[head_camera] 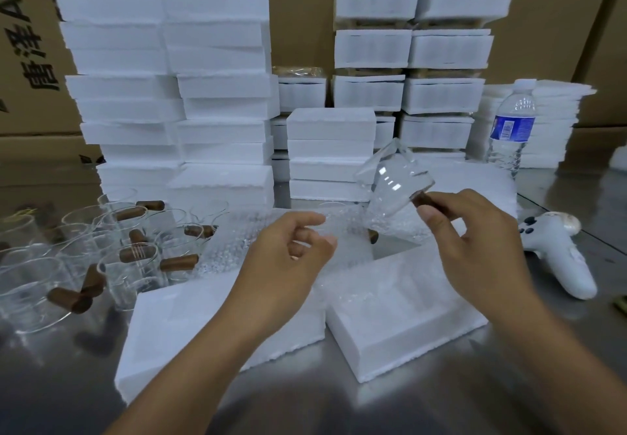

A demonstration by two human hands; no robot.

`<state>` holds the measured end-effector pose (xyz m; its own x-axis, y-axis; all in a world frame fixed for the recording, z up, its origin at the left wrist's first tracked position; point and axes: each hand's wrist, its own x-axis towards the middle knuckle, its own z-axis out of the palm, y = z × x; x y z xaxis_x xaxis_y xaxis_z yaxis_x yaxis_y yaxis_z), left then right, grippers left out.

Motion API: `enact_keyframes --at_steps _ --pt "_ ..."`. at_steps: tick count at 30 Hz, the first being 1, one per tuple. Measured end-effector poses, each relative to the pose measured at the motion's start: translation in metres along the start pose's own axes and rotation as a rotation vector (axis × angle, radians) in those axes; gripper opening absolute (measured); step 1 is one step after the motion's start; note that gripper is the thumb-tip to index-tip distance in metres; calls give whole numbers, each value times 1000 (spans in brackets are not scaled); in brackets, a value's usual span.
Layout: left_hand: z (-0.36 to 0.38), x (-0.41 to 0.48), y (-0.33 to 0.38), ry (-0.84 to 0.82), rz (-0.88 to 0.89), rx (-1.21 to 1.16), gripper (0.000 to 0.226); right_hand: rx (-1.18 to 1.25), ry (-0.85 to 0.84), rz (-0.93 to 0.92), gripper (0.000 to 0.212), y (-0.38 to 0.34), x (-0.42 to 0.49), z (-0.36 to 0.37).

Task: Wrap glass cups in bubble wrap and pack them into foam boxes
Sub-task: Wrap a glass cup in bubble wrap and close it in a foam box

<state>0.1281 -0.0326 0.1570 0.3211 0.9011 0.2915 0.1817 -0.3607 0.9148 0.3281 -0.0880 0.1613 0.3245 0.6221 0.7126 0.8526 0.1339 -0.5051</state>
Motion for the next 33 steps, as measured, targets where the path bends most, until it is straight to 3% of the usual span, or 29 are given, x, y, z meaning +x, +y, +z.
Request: enact_keyframes --at_steps 2,5,9,19,23,28,33 --pt "2 -3 -3 -7 31 228 12 141 29 80 13 0 1 2" --pt "5 -8 -7 -30 60 541 32 231 34 141 13 -1 1 3" --pt "8 -9 -8 -16 103 646 29 220 57 129 12 -2 1 2" --pt "4 -1 -14 99 106 389 20 404 -10 144 21 -7 2 0" --pt "4 0 -10 142 159 276 18 364 -31 136 21 -5 3 1" --pt "4 -3 -5 227 231 212 14 64 -59 96 17 2 0 3" --pt "5 -5 1 306 306 174 17 -247 -164 -8 26 -3 -5 3"
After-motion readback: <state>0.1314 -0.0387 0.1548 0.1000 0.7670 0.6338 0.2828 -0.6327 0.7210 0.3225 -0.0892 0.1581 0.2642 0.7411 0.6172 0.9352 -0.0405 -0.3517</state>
